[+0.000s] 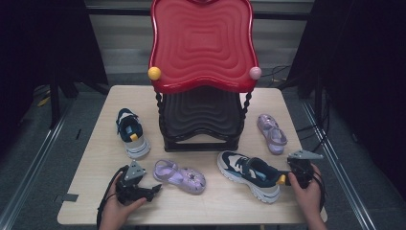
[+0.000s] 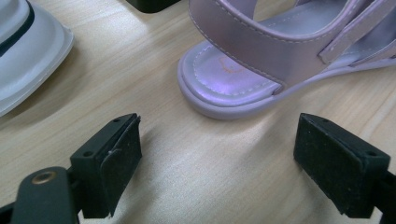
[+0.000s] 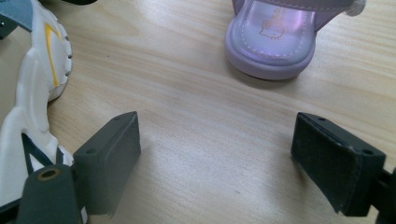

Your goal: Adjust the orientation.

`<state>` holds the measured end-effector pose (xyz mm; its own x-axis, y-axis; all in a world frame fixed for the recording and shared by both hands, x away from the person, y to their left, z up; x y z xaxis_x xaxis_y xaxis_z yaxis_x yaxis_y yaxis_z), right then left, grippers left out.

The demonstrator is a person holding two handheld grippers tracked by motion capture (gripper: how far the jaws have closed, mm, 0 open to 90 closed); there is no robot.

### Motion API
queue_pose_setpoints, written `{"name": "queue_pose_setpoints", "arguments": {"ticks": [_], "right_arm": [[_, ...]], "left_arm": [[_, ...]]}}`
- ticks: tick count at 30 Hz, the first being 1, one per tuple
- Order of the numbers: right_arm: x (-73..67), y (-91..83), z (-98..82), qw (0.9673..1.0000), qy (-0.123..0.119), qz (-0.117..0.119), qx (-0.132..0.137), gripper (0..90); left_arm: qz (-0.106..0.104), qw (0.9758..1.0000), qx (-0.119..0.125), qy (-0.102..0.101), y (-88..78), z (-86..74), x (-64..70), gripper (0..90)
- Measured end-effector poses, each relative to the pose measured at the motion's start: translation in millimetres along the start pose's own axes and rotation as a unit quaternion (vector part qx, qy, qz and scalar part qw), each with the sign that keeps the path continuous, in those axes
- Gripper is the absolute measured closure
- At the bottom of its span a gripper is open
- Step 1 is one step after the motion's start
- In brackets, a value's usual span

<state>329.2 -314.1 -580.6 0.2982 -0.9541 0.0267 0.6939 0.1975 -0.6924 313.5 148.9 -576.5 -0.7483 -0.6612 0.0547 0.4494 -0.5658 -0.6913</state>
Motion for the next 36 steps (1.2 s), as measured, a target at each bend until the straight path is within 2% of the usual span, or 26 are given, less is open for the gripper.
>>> {"name": "queue_pose_setpoints", "arguments": {"ticks": [14, 21, 24, 27, 28, 32, 34, 36], "right_arm": [[-0.1, 0.2, 0.2, 1.0000, 0.000, 0.001, -0.001, 15.1], [-0.1, 0.2, 0.2, 1.0000, 0.001, 0.001, -0.001, 15.1], [-0.1, 0.2, 0.2, 1.0000, 0.001, 0.001, -0.001, 15.2], [-0.2, 0.3, 0.3, 1.0000, 0.001, 0.001, -0.001, 15.1], [-0.2, 0.3, 0.3, 1.0000, 0.001, 0.001, -0.001, 15.2], [-0.2, 0.5, 0.5, 1.0000, 0.000, 0.002, 0.000, 15.2], [-0.2, 0.5, 0.5, 1.0000, -0.001, 0.001, 0.000, 15.1], [-0.2, 0.5, 0.5, 1.0000, -0.001, 0.002, 0.000, 15.1]], "left_arm": [[-0.001, 1.0000, 0.002, -0.002, 0.0, 0.4, -0.2, 14.8], [-0.002, 1.0000, 0.005, 0.001, -0.7, 1.2, -2.3, 19.2], [-0.015, 0.9999, 0.006, 0.000, 0.3, 5.9, 1.2, 19.6], [-0.026, 0.9995, 0.016, 0.012, 1.5, 15.9, 5.3, 19.0], [-0.032, 0.9992, 0.021, 0.008, 3.1, 19.8, 7.0, 18.4], [-0.051, 0.9984, 0.016, 0.017, 12.9, 25.9, 10.2, 16.2], [-0.047, 0.9984, 0.004, 0.031, 18.7, 24.6, 11.0, 15.2], [-0.045, 0.9986, 0.002, 0.029, 21.7, 24.7, 11.1, 15.1]]}}
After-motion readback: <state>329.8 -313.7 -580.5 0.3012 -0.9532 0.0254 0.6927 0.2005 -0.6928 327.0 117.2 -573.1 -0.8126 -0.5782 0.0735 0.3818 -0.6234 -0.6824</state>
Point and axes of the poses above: each handheld gripper's, and its own axes: y roughly forward along the jaws, z roughly out of its top, x roughly to its right, the point moved 10 cm from there along y, roughly forward along the jaws, and after that the axes turned 3 degrees about -z, right-handed, at the moved point
